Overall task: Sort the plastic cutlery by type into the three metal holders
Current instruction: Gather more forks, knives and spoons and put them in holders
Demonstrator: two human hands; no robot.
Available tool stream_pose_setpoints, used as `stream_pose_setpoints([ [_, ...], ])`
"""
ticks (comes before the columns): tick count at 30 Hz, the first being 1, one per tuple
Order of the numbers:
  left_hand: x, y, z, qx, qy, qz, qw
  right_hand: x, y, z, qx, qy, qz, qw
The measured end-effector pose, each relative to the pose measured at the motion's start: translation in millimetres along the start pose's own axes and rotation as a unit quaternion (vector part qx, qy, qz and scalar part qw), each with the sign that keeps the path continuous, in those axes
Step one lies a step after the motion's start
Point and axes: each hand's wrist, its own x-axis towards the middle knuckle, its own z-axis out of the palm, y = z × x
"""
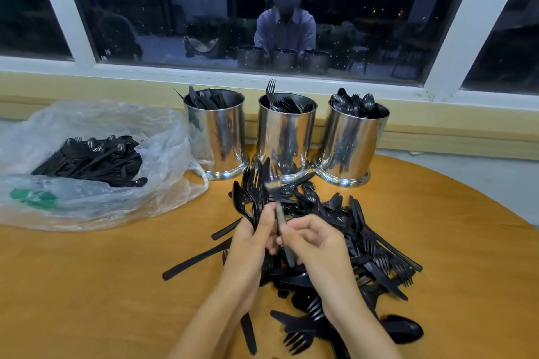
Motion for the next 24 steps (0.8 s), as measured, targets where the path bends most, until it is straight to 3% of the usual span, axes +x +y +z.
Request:
stream_pose_setpoints([
  [6,-2,5,-4,0.002,-0.023,-0.009,1.0,-1,2,3,-0.099,-0.01,-0.053,0.994],
  [9,-2,7,-6,-0.039,-0.1,-0.078,0.991,3,-2,-10,-0.057,0.038,-0.073,0.995],
  [13,-9,7,-4,-0.041,-0.239,-0.174,0.954,10,-4,-29,0.035,0.034,-0.004,0.999],
  [18,-11,12,-5,-0.051,-0.295,-0.193,0.934,14,-1,-37,0.04,0.046,0.036,0.997],
  [21,-14,14,-4,-0.064,-0.343,-0.212,0.913,12,-4,-35,0.036,-0.046,0.022,0.998],
  [24,-15,15,-3,-0.036,-0.344,-0.215,0.914,11,-4,-34,0.029,-0.017,-0.004,0.999],
])
